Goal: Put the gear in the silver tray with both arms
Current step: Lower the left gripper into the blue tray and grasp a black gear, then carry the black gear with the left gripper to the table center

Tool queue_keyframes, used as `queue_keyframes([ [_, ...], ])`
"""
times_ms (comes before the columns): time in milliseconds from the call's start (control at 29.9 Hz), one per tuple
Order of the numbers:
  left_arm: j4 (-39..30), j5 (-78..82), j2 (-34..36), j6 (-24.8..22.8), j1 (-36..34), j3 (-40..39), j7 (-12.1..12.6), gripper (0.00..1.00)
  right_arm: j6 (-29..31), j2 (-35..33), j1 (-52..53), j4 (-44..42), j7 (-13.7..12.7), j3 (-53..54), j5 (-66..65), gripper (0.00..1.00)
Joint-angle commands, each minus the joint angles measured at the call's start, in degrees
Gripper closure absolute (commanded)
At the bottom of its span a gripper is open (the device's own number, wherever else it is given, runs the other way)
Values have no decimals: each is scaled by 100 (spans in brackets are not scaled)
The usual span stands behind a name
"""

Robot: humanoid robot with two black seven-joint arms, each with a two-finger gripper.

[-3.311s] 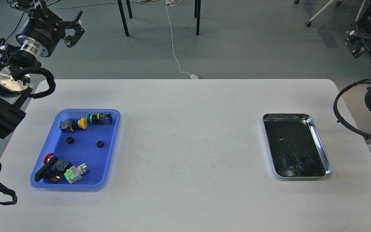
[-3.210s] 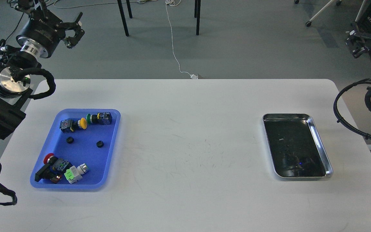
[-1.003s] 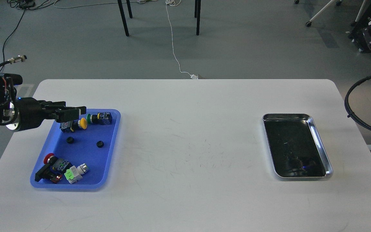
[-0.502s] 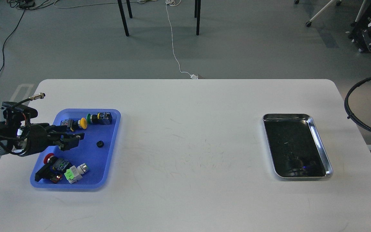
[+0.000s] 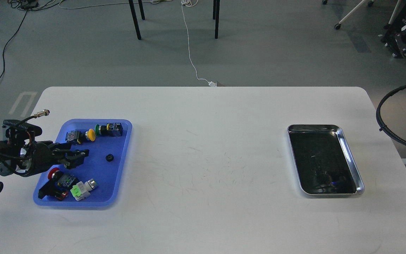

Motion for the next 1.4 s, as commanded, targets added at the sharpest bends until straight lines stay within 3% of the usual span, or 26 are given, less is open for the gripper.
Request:
queue_keyframes([
  [0,73,-1,-57,10,29,0,-3,34,0,0,-2,4,0,0,0,0],
  [334,248,-1,-118,2,117,0,-12,54,0,-8,-2,-5,0,-8,0,0],
  [502,389,-1,-198,10,117,0,-47,56,0,0,-2,-5,0,-17,0,0],
  [803,389,-10,-198,10,109,-9,-179,72,0,-8,-2,-5,0,-8,0,0],
  [936,389,-1,-189,10,126,-9,-170,87,0,-17,-2,-5,0,-8,0,0],
  [1037,363,-1,-189,10,118,-18,-170,89,0,-17,-2,-14,0,-17,-9,0],
  [1204,-145,-28,231,-7,-58,-88,-231,88,0,-26,7,-5,0,-8,-9,0],
  [1371,-1120,-54,830,-51,-821,-114,-267,88,0,-78,16,4,0,-8,0,0],
])
